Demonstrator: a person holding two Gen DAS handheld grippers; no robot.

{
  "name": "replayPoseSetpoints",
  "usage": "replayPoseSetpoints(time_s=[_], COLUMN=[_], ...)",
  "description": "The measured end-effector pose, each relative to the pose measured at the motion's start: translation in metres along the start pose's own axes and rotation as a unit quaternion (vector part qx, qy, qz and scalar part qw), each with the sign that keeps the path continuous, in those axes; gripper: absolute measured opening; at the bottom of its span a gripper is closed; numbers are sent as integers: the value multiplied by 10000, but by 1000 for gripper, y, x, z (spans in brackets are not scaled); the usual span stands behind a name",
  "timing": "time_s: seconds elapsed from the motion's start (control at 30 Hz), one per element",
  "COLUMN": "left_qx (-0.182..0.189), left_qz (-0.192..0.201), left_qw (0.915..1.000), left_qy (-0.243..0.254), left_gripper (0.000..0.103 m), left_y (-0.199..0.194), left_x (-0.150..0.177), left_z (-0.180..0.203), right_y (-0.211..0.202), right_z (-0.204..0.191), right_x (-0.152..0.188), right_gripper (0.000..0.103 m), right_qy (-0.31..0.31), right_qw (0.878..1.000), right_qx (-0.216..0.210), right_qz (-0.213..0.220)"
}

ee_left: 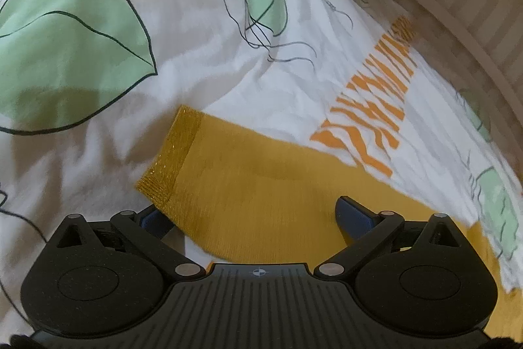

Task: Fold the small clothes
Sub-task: 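Move the left gripper to the sleeve cuff and close on it, then lift the cuff with the left gripper, fold sleeve across the body, release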

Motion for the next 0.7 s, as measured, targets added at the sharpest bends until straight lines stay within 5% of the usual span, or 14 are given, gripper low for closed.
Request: replayPoseSetpoints(time_s=[0.2,0.37,0.43,0.57,0.7], left_qx=[391,29,116,130,88], left_qz=[133,146,192,484,790], left_qw=[9977,9971,9949,9904,9927], left_qy=[-545,-742,-988,-1285,-912], left_gripper=[98,17,6,3,3], left_y=[-4,-8,-12,-31,-62], left_x=[-6,-11,-10,-8,-12], left_z=[-12,-24,-31,-31,-4], right_y=[1,2,2,2,2], right_z=[2,1,1,2,2], right_x=[0,0,0,0,0], right_gripper=[103,103,103,103,103], right_qy=[24,17,17,11,11], right_qw=[10000,10000,10000,10000,10000], right_qx=[-27,-18,-17,-12,-13], right_qz=[49,60,60,61,61])
Point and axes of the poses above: each gripper's, at about its wrist camera, not at the fingertips, and y roughly the way its jaws point, z to its right, x to its underside, the point moved 6 cm from there along y, roughly the way its jaws point, and after that the axes turned 12 degrees about -z, right-handed, at the moved point
